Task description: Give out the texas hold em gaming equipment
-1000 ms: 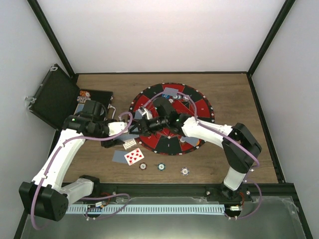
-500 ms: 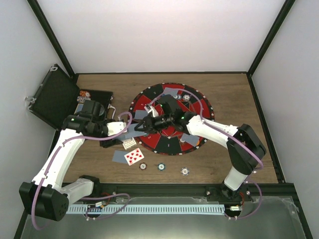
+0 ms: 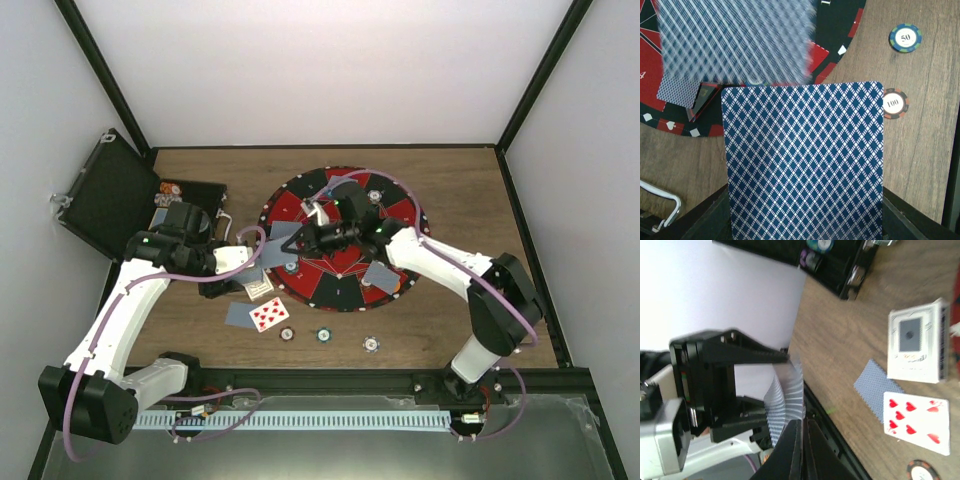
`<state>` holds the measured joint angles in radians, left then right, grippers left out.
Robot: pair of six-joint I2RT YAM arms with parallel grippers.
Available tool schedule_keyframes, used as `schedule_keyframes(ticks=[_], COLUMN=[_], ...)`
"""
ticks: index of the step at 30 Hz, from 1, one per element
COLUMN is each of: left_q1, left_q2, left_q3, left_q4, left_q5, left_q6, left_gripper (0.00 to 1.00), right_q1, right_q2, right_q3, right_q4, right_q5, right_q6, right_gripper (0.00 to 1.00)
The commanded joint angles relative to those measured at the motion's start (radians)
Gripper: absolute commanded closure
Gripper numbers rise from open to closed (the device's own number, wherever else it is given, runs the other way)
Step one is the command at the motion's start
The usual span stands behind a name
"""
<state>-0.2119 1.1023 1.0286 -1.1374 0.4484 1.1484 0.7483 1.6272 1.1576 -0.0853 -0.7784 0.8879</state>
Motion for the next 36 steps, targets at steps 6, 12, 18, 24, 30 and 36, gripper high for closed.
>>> schedule_keyframes(ticks=[6,12,18,24,30,36], left_q1=[0.003,0.003,0.002,0.003,0.002,0.003], left_q2=[-0.019,-0.016,-0.009,-0.012,0.002,0.0], left_q3=[0.014,0.021,0.025,0.02,0.029,0.049], left_q4=[-0.007,-0.013,-0.016,-0.015,-0.013,-0.034], left_q5=[0.012,0.024,0.031,0.029,0.044,0.04], left_q6=[0.007,-0.001,-0.009,-0.009,-0.012,-0.006], left_gripper=[0.96,0.96,0.96,0.96,0.96,0.96], right_q1=[-0.199,-0.202,-0.201,-0.2,-0.2,-0.199], right_q2=[0.106,0.422,0.635,0.709,0.687,0.615], right_q3=[0.113,0.393,0.599,0.724,0.749,0.725], right_q4=[-0.143,-0.241,-0.28,-0.38,-0.454,-0.575], right_q5=[0.028,0.076,0.098,0.149,0.214,0.334], right_q6=[-0.145,-0.21,-0.205,-0.251,-0.309,-0.389], right_gripper=[0.99,0.99,0.99,0.89,0.63,0.47])
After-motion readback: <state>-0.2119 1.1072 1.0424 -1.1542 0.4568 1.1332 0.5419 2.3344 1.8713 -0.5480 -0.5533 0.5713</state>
